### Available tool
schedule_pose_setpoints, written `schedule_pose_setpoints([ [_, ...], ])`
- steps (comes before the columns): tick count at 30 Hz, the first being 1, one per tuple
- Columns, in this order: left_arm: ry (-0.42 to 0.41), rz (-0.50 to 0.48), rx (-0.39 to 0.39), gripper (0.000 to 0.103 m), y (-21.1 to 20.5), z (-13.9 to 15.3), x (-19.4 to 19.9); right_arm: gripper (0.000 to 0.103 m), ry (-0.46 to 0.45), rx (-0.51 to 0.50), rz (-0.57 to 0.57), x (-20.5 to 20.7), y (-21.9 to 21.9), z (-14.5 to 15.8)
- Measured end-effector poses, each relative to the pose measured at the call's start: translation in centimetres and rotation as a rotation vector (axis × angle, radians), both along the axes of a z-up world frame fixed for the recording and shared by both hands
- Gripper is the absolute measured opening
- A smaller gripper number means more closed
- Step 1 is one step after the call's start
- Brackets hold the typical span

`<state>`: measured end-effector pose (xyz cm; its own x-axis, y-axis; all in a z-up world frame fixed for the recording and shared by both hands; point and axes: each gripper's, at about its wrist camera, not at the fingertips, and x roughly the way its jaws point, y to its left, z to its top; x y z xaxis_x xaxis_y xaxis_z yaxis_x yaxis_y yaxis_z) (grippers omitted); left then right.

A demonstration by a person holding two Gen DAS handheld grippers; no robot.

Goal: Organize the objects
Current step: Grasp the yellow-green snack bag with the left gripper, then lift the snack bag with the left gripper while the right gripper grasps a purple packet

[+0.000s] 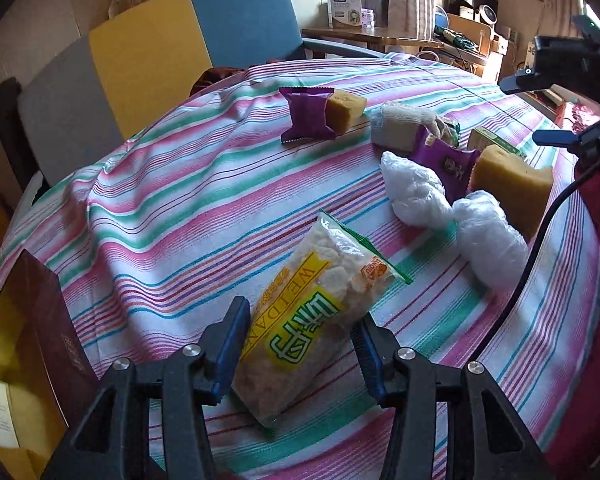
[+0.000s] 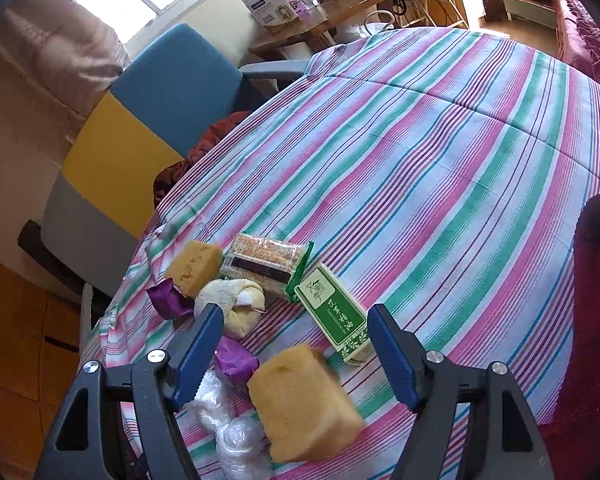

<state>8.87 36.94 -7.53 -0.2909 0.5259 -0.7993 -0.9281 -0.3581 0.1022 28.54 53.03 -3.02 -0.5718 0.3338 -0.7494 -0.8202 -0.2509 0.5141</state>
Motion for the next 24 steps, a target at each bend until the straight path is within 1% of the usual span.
schedule_pose_setpoints([
  [4,0.023,0.0,0.026,0.052,0.0,-0.4,-0.1,0.074,-0.041,-0.003,0.074,-1.6,-0.6,-0.3],
  [9,0.017,0.0,0.063,0.052,-0.3,-0.6,-0.4,0.072,-0.116,0.004,0.17,-3.8,-1.5,-0.7],
  [14,0.033,0.005,0.08,0.052,-0.3,-0.8,-0.2,0.072,-0.174,-0.002,0.19,-4.5,-1.7,-1.3],
  [17,0.035,0.007,0.088,0.052,-0.4,-0.9,-0.1,0.072,-0.176,-0.008,0.188,-4.5,-1.6,-1.5],
  [19,0.037,0.008,0.092,0.052,-0.4,-0.9,-0.1,0.072,-0.18,0.02,0.174,-4.4,-1.6,-1.0],
  [21,0.039,0.009,0.094,0.052,-0.4,-1.0,-0.1,0.072,-0.145,0.091,0.175,-4.3,-2.1,0.3],
  [23,0.039,0.009,0.096,0.052,-0.4,-1.0,-0.1,0.072,-0.147,0.162,0.213,-5.1,-2.9,1.3],
  [24,0.041,0.008,0.098,0.052,-0.4,-1.0,-0.1,0.071,-0.163,0.176,0.239,-5.7,-3.3,1.4],
])
